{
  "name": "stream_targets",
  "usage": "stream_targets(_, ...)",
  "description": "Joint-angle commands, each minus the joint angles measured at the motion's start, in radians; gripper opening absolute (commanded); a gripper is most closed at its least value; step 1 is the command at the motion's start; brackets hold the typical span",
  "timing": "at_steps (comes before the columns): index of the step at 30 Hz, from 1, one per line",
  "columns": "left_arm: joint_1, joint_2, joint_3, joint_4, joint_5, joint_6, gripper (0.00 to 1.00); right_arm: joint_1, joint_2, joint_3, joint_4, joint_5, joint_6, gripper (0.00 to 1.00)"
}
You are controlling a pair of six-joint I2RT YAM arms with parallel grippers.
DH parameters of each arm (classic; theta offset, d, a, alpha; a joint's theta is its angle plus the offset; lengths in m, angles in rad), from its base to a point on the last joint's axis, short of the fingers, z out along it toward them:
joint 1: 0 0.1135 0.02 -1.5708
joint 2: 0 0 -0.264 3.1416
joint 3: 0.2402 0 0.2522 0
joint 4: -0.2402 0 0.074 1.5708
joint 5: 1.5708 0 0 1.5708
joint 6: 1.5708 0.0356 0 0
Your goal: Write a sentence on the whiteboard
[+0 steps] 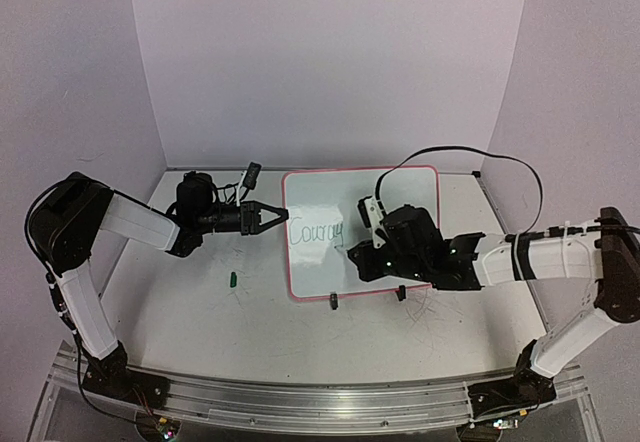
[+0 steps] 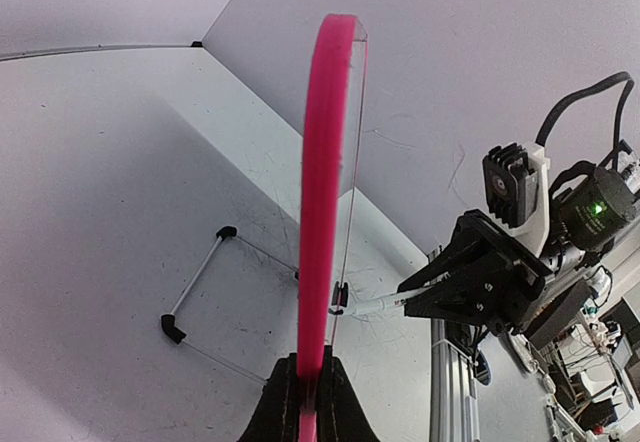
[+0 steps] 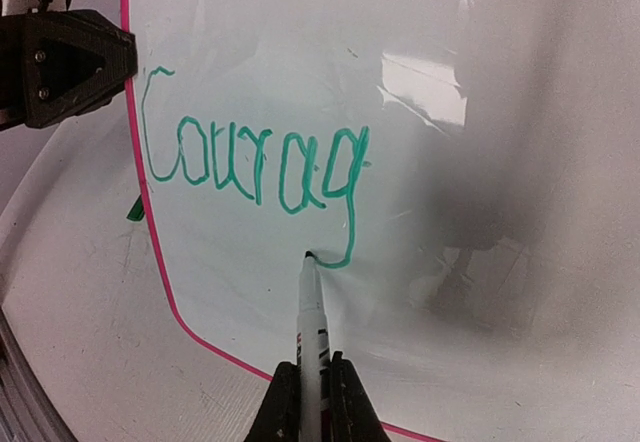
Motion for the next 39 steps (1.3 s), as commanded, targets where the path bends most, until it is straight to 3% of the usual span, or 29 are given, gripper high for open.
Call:
stream_targets(1,-0.018,-0.051,0.002,0.019,0.043,-0.002,0.00,-0.030,-0.107,-0.024,0.037,0.028,-0.013,0.00)
stream_targets(39,-0.019,-0.044,0.012,0.018,0.048,-0.005,0.00,-0.052,-0.060,-0.022,0.037,0.085,0.024,0.00)
